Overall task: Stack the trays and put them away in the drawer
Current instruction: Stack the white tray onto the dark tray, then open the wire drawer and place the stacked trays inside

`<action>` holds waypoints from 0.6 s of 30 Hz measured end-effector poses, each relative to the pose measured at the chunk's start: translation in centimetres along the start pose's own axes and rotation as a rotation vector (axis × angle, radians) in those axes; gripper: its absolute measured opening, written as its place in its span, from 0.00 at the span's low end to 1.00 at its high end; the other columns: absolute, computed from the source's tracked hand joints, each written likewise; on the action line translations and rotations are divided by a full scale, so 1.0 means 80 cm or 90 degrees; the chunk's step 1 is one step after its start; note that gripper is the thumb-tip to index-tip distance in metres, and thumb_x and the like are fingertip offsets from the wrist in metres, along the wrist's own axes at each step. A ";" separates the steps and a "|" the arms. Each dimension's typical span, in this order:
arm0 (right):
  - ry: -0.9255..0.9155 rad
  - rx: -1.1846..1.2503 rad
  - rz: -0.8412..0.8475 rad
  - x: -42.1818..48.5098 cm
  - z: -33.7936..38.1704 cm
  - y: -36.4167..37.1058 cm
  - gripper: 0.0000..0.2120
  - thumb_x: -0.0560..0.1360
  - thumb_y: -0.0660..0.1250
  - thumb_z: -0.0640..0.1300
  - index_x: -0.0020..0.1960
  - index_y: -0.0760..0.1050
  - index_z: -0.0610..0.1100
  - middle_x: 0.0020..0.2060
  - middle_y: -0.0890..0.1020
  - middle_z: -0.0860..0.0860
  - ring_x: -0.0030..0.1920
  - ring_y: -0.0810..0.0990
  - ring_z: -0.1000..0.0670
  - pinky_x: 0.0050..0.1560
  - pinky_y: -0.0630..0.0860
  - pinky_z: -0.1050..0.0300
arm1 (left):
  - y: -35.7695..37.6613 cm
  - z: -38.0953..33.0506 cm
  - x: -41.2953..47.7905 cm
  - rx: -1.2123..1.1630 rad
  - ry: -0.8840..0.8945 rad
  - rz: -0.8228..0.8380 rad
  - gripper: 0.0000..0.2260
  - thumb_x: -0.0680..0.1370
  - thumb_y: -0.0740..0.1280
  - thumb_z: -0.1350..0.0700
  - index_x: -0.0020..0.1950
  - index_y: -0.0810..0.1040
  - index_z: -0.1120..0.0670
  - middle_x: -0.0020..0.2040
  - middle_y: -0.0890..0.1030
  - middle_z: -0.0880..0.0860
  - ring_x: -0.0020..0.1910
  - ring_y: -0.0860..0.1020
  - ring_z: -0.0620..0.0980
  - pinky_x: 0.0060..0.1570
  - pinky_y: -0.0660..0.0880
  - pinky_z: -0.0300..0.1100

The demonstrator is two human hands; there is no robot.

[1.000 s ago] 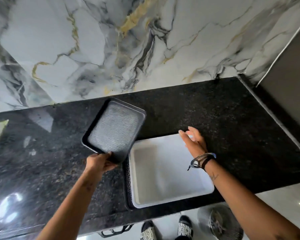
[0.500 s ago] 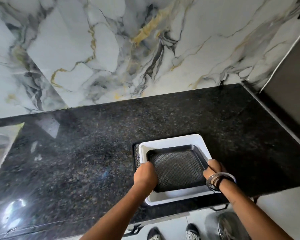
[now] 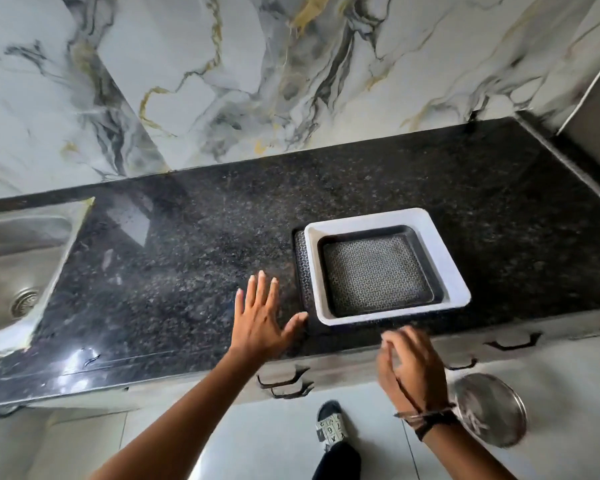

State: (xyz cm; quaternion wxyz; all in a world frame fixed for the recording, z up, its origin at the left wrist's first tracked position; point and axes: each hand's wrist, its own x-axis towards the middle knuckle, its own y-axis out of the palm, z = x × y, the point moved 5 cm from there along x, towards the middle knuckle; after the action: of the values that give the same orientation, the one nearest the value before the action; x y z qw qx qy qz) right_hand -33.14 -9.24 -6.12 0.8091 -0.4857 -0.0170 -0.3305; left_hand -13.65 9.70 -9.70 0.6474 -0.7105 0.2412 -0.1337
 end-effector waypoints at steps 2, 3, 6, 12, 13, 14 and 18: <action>-0.048 0.055 0.221 -0.075 0.018 0.065 0.10 0.71 0.62 0.47 0.48 0.78 0.45 0.44 0.80 0.49 0.48 0.80 0.45 0.47 0.76 0.56 | 0.039 0.043 -0.026 0.039 -0.006 0.080 0.48 0.69 0.40 0.23 0.79 0.53 0.54 0.81 0.50 0.57 0.80 0.47 0.56 0.78 0.46 0.57; -0.052 0.053 0.384 -0.110 0.023 0.111 0.19 0.71 0.61 0.52 0.57 0.76 0.43 0.54 0.79 0.48 0.57 0.78 0.43 0.55 0.76 0.58 | 0.050 0.056 -0.033 0.043 -0.010 0.077 0.49 0.68 0.39 0.23 0.80 0.52 0.54 0.81 0.50 0.57 0.80 0.47 0.55 0.78 0.48 0.56; -0.028 -0.013 0.766 -0.178 0.028 0.234 0.42 0.73 0.59 0.63 0.77 0.51 0.39 0.78 0.54 0.43 0.78 0.52 0.43 0.78 0.51 0.52 | 0.062 0.069 -0.034 0.055 -0.011 0.023 0.48 0.69 0.39 0.22 0.79 0.54 0.52 0.81 0.52 0.55 0.80 0.51 0.54 0.78 0.52 0.54; -0.002 -0.070 0.772 -0.177 0.020 0.387 0.34 0.70 0.65 0.57 0.70 0.65 0.40 0.70 0.69 0.41 0.70 0.67 0.41 0.71 0.66 0.48 | 0.084 0.080 -0.027 0.045 -0.001 -0.036 0.48 0.69 0.42 0.21 0.79 0.54 0.51 0.81 0.52 0.53 0.80 0.51 0.53 0.78 0.52 0.54; 0.007 -0.084 0.759 -0.186 0.012 0.402 0.33 0.68 0.66 0.57 0.68 0.67 0.41 0.68 0.71 0.42 0.69 0.69 0.42 0.69 0.68 0.49 | 0.086 0.081 -0.025 0.045 -0.001 -0.044 0.48 0.69 0.42 0.21 0.79 0.55 0.50 0.81 0.52 0.53 0.80 0.51 0.53 0.78 0.53 0.54; 0.021 -0.089 0.747 -0.197 0.007 0.413 0.32 0.67 0.67 0.57 0.66 0.69 0.41 0.66 0.73 0.43 0.68 0.70 0.42 0.68 0.69 0.50 | 0.087 0.082 -0.024 0.049 0.000 -0.048 0.48 0.68 0.42 0.21 0.79 0.55 0.50 0.81 0.53 0.53 0.80 0.52 0.53 0.78 0.53 0.54; 0.046 -0.144 0.728 -0.218 0.016 0.419 0.35 0.68 0.62 0.62 0.68 0.68 0.41 0.68 0.71 0.43 0.69 0.66 0.42 0.72 0.61 0.49 | 0.089 0.082 -0.025 0.052 -0.004 -0.051 0.48 0.68 0.41 0.20 0.79 0.55 0.50 0.81 0.53 0.54 0.80 0.52 0.53 0.78 0.52 0.53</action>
State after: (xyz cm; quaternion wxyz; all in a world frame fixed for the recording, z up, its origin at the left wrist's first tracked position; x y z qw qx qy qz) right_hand -27.87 11.18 -37.49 0.8021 -0.4897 0.3107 0.1425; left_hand -13.29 16.03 -17.30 0.6706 -0.6930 0.2054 -0.1670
